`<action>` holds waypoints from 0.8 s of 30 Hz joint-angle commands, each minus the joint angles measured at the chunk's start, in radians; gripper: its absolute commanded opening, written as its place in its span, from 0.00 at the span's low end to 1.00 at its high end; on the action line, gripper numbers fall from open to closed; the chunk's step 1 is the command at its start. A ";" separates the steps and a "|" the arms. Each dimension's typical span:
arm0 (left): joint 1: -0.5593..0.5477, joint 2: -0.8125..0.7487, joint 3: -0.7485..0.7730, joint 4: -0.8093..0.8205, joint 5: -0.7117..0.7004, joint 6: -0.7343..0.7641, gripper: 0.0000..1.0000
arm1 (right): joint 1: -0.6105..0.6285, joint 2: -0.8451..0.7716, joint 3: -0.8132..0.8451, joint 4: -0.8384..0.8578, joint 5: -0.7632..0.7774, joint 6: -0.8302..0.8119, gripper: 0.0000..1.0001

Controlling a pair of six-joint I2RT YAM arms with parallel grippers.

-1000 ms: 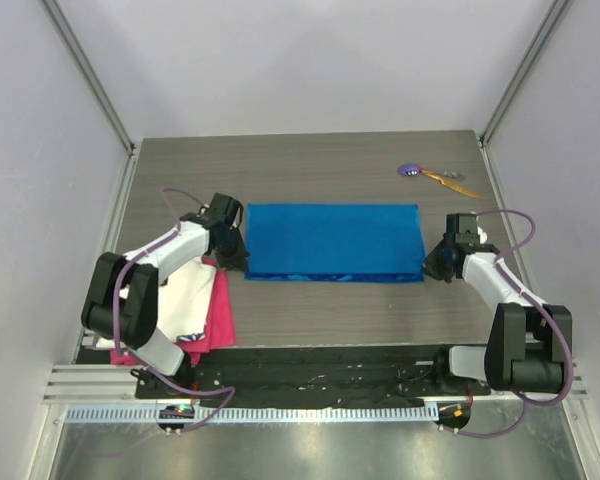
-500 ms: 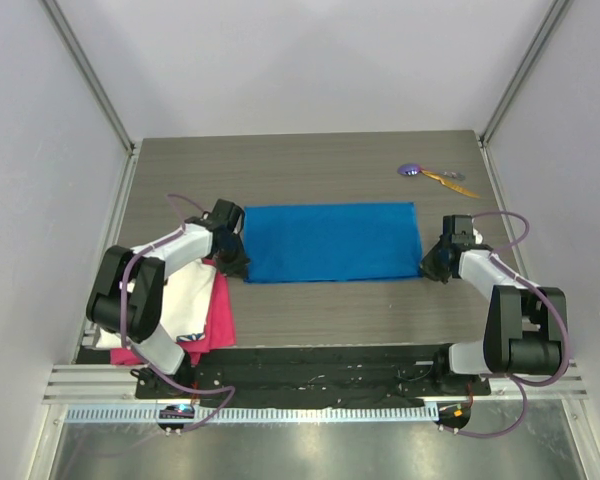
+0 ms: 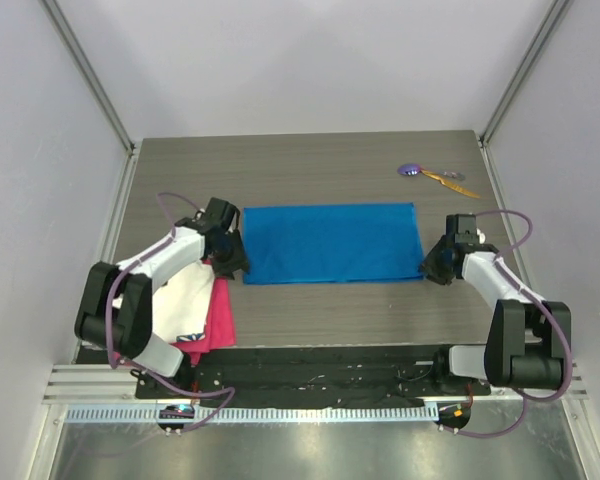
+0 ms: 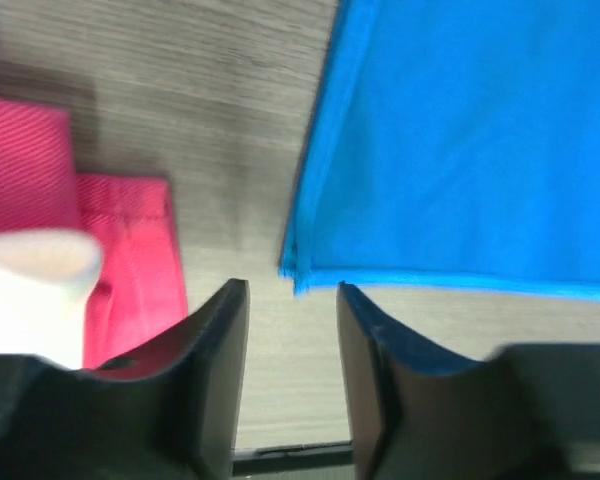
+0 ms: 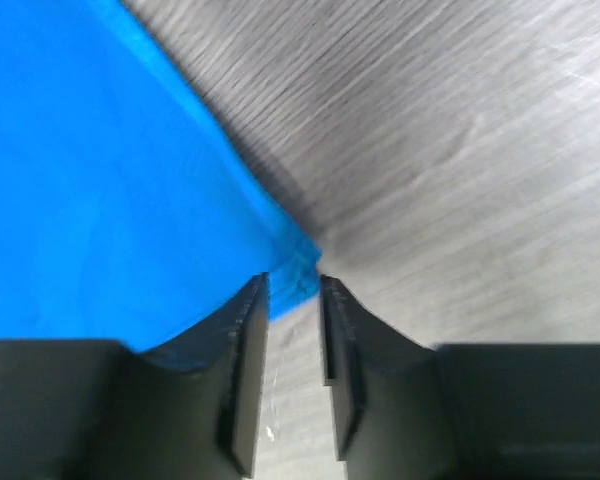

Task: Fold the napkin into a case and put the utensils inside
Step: Fold and flatten the napkin at the center of the board.

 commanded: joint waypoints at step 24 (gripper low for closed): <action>-0.017 0.333 0.447 0.174 0.258 -0.081 0.15 | 0.038 0.298 0.350 0.041 -0.042 -0.274 0.72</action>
